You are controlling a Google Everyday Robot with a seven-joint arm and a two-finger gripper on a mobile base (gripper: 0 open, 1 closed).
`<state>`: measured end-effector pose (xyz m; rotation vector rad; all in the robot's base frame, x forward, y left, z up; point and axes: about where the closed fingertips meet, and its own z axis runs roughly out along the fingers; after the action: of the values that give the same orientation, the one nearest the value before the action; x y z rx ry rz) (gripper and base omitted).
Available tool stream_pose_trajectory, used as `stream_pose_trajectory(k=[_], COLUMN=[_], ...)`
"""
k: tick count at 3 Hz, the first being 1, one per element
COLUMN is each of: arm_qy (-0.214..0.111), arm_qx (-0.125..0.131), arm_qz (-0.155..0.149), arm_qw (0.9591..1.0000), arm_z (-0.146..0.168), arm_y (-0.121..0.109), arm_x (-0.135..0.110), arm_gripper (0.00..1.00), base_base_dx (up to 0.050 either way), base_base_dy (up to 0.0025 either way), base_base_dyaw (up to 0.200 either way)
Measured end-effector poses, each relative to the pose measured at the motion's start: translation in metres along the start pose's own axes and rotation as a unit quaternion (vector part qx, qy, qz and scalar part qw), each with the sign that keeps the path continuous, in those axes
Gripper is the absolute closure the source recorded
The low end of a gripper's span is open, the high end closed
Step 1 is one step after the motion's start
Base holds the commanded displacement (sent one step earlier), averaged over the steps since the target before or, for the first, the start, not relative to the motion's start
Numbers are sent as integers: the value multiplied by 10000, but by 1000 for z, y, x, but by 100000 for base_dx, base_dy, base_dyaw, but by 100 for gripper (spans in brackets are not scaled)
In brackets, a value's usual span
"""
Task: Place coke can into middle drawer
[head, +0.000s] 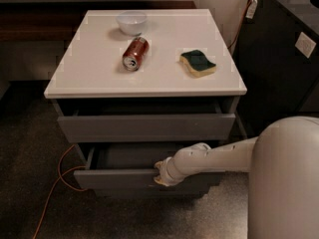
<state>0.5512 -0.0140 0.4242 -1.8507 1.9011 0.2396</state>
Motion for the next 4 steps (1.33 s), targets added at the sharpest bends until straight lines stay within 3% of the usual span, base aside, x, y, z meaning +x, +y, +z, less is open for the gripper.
stream_pose_trajectory(k=[1, 3, 4], arm_qy=[-226, -226, -420], arm_qx=[-126, -126, -275], arm_qz=[89, 89, 176], arm_qw=[9996, 9996, 9986], arm_z=[-2, -2, -4], arm_y=[18, 18, 36], arm_x=[-10, -10, -20], arm_gripper=[100, 100, 100], base_base_dx=[0, 0, 0], base_base_dy=[0, 0, 0], base_base_dyaw=[0, 0, 0])
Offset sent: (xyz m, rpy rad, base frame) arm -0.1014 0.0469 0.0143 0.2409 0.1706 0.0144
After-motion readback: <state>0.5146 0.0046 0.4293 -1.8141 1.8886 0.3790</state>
